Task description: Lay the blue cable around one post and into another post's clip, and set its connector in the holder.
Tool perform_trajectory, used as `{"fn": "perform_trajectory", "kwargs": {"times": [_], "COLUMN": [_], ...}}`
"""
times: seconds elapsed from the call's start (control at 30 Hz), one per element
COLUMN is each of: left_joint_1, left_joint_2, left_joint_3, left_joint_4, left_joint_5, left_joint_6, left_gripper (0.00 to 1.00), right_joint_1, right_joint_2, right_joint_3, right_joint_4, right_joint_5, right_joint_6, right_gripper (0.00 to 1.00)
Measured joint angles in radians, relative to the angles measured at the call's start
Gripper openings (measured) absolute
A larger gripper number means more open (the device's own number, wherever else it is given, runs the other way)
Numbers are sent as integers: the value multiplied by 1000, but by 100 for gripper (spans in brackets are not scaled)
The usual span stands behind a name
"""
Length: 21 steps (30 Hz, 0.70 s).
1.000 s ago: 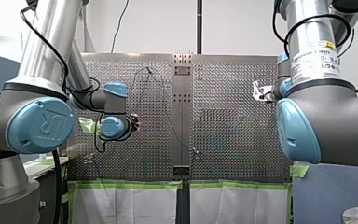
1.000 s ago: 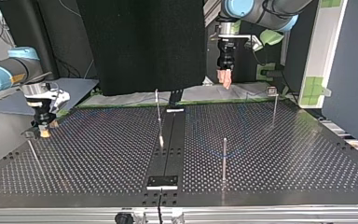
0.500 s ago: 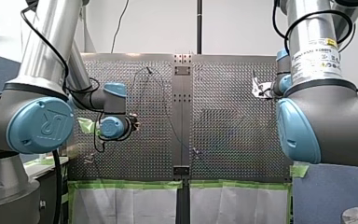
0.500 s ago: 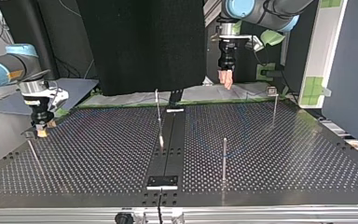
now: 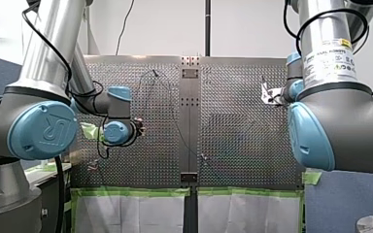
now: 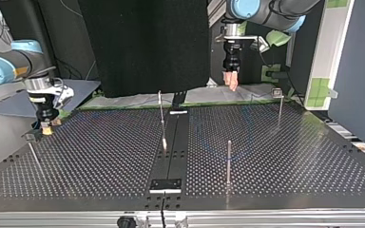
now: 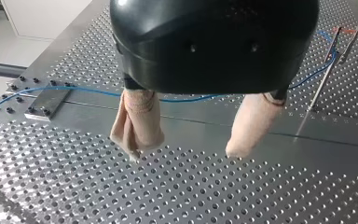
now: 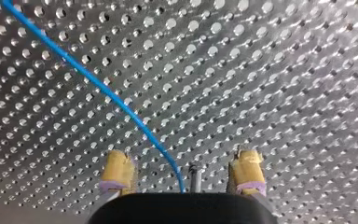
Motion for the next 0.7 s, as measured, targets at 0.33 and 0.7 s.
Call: {"fn": "perform_trajectory", "kwargs": {"times": [0.33, 0.7], "left_joint_1": [-3, -11], "left_joint_2": [0, 0], "left_joint_3": [-5, -41], "left_joint_4": [-5, 7], "left_joint_5": [11, 29], "left_joint_6": [-9, -12], "left_gripper": [100, 100], "right_joint_1": [59, 155], "right_joint_2": [-96, -109], "right_joint_3": [89, 180], "right_joint_4": [-40, -110], "right_joint_5": [3, 59], "right_joint_6": [4, 10], "right_gripper": [100, 100]}}
